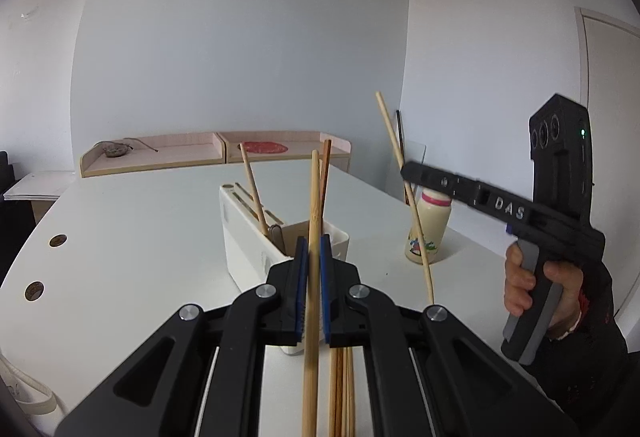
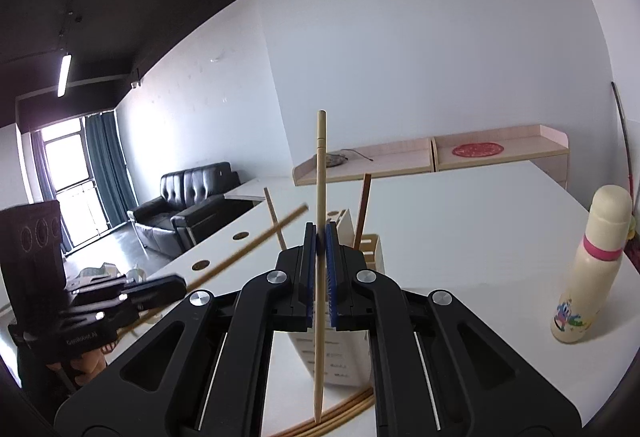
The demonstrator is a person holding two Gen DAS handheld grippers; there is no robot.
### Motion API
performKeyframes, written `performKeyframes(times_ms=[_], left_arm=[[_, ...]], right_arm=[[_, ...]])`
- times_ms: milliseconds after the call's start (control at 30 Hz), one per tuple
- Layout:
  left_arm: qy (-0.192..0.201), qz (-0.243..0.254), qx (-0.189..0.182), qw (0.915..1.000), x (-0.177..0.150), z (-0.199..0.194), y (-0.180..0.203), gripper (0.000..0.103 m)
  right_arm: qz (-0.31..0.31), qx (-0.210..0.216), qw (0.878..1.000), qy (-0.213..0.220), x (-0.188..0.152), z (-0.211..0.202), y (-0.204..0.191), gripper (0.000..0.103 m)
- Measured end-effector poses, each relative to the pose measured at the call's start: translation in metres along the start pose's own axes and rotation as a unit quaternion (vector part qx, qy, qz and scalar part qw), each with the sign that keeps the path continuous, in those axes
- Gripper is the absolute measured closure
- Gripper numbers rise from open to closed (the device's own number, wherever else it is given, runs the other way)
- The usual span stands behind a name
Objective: Organize utensils
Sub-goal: 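Lift both held chopsticks up and carry them over the holder, then lower both chopsticks into the holder and open both tools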
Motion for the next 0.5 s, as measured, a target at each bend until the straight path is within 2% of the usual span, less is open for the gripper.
performKeyframes(times_ms=[167, 400, 500], left_arm=[[-0.079, 0.010, 0.001, 0.9969, -0.011, 0.009, -0.001, 0.097], [-0.132, 0.033, 0.023, 0.9905, -0.004, 0.009, -0.002, 0.097], [-0.161, 0.042, 0.014, 0.9859, 0.000, 0.014, 0.000, 0.097]], right_arm=[[-0.008, 0.002, 1.000, 0.024, 0.020, 0.019, 0.003, 0.098], [-0.040, 0.002, 0.994, 0.098, 0.057, 0.046, -0.007, 0.098], [-0.060, -0.010, 0.993, 0.100, 0.059, 0.062, -0.011, 0.098]])
Point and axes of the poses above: each gripper's, at about its wrist camera, not at the fingertips, and z roughly the way its jaws point, y to its right, x to its top, the point moved 8 cm from there along z, roughly the way its jaws point, and after that the axes turned 1 degree about y, right-handed, at the moved point
